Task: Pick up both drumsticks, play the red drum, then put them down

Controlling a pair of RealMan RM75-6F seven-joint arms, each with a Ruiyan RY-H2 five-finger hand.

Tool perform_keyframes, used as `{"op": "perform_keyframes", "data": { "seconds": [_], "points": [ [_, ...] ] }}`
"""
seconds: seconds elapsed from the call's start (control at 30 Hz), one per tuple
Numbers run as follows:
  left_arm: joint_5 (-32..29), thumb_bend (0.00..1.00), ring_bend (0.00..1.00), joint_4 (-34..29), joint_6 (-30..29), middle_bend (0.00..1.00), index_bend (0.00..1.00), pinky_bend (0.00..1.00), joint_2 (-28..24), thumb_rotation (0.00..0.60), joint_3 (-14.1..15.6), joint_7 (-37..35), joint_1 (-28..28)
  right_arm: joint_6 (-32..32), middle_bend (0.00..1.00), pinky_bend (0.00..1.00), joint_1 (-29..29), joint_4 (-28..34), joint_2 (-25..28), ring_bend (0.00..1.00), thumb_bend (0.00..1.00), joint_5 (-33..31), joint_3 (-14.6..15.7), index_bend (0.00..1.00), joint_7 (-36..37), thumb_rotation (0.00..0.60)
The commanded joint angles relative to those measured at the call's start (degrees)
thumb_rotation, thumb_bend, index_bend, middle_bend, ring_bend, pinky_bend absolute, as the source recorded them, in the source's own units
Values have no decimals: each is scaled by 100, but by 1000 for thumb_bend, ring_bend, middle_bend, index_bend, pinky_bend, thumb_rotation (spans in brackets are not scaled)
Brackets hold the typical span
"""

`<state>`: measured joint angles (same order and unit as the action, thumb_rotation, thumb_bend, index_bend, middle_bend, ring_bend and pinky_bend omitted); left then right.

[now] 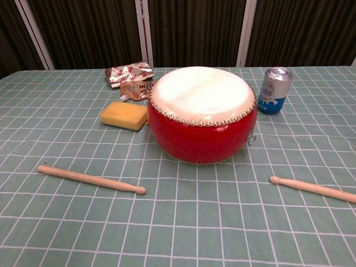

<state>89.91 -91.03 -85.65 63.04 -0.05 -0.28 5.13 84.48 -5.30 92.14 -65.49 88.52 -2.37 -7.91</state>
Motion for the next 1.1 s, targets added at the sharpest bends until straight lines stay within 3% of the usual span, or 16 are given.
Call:
{"op": "perform_keyframes", "data": {
  "seconds": [0.03,0.57,0.77,0.8,0.83,0.97,1.1],
  "points": [
    [0,50,0,-4,2,0,0,31,-2,600,2,2,0,-12,0,65,-6,0,-1,0,233,-3,1,0,-6,600],
    [-13,50,0,-26,110,0,0,34,-35,600,36,47,28,-45,0,65,-21,18,-11,0,232,-30,-9,0,-29,600],
    [-65,50,25,-132,262,32,0,108,-77,600,49,218,83,-90,0,65,-40,12,-2,0,232,-43,-6,0,-19,600],
    [-71,50,56,-161,289,63,0,142,-82,600,42,241,103,-100,0,65,-40,13,-2,0,233,-56,-5,0,-19,600],
    [-77,53,148,-180,301,155,1,230,-85,600,32,255,115,-99,0,65,-36,19,3,0,233,-60,-3,0,-15,600],
    [-50,92,716,-262,321,686,102,738,-59,600,-99,379,249,-116,0,65,-44,50,15,0,233,-53,4,0,-28,600],
    [-155,125,947,-509,686,927,223,957,-54,600,-196,588,503,-119,0,65,-51,63,13,0,233,-42,7,0,-47,600]
  ]
}}
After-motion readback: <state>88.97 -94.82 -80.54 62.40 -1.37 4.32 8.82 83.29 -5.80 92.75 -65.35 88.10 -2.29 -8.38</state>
